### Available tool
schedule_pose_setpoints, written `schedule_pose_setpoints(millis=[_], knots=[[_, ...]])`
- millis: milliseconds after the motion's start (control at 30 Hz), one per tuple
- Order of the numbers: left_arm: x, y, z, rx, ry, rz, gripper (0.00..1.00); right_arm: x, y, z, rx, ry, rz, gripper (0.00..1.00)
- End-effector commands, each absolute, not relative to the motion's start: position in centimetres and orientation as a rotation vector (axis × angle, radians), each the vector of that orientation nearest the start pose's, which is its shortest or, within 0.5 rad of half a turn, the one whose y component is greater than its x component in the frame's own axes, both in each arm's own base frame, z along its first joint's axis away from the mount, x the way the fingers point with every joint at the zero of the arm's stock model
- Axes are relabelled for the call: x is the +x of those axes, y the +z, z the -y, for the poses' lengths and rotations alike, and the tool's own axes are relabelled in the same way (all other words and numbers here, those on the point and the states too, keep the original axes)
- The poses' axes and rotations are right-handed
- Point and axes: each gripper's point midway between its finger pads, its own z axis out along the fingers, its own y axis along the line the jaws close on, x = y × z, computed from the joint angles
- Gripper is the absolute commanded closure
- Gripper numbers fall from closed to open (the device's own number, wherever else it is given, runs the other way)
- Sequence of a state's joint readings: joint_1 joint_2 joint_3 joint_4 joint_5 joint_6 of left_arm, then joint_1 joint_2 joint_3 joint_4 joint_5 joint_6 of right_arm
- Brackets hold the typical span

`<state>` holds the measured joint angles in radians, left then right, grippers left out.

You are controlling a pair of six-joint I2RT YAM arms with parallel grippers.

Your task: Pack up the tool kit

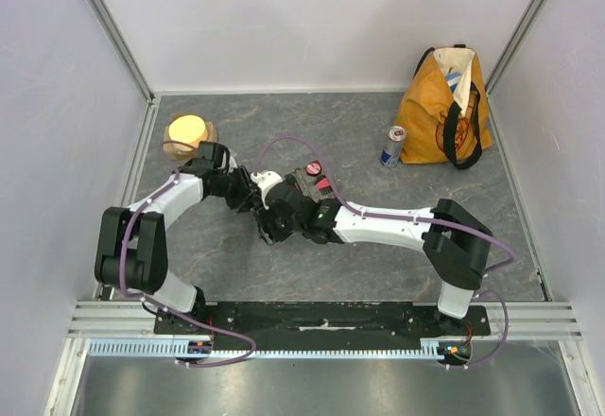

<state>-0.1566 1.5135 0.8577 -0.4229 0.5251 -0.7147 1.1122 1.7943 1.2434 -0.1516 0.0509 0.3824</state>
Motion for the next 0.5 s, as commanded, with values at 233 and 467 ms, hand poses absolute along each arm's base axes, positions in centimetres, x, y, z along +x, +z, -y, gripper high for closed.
schedule_pose_setpoints(millis=[233,467], knots=[[29.7,9.2,13.3,-0.235,-0.708,-2.781,0.87,28.5,16.4,-34.7,-0.280,0.415,-2.186,0.25],[30.4,11.3,13.2,-0.117,-0.692,-2.781,0.86,31.3,11.6,-25.7,-0.014,0.234,-2.326,0.36]])
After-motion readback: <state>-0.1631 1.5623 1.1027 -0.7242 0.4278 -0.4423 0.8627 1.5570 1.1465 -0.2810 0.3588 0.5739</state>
